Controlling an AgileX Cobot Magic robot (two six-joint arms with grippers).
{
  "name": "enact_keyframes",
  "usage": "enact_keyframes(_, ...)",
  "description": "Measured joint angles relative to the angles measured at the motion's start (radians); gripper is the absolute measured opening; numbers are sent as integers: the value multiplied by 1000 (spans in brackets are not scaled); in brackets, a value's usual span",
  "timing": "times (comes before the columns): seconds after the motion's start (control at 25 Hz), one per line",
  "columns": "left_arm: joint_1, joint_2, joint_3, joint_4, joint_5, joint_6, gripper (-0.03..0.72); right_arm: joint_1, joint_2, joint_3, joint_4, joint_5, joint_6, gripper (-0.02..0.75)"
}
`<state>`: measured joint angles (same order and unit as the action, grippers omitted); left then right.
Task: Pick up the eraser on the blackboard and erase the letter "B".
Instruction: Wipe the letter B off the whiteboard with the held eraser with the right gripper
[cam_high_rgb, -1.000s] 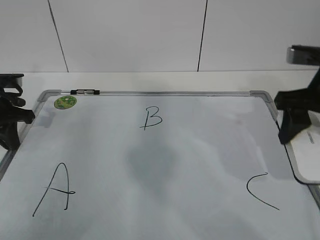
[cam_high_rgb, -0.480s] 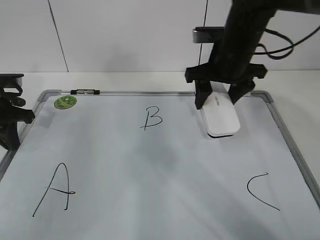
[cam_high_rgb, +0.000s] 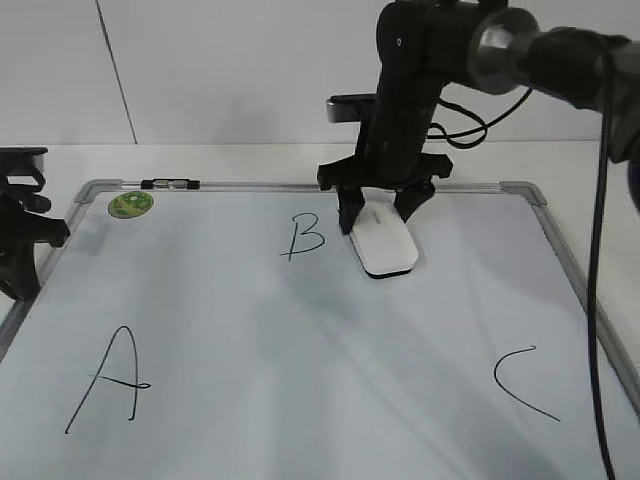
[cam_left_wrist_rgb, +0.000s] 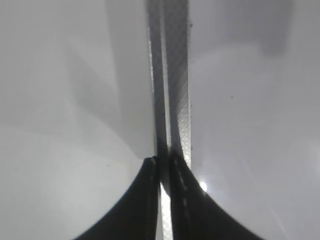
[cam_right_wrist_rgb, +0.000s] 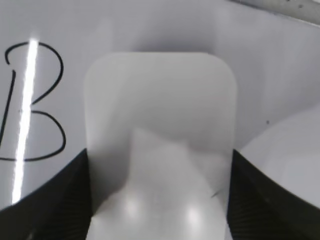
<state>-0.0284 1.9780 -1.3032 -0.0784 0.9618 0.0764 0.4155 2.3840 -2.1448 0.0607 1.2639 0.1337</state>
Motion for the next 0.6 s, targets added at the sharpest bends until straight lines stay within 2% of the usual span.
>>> enact_keyframes(0.2, 0, 3, -2, -4, 2, 0, 19, 0, 69, -108, 5, 24, -2, 530)
enact_keyframes(0.36, 0, 4, -4, -8, 4, 0, 19, 5, 85, -132, 10, 37, -4, 530)
enact_keyframes(0.6, 5, 4, -4, -14, 14, 0, 19, 63, 104, -147, -61, 31, -10, 529)
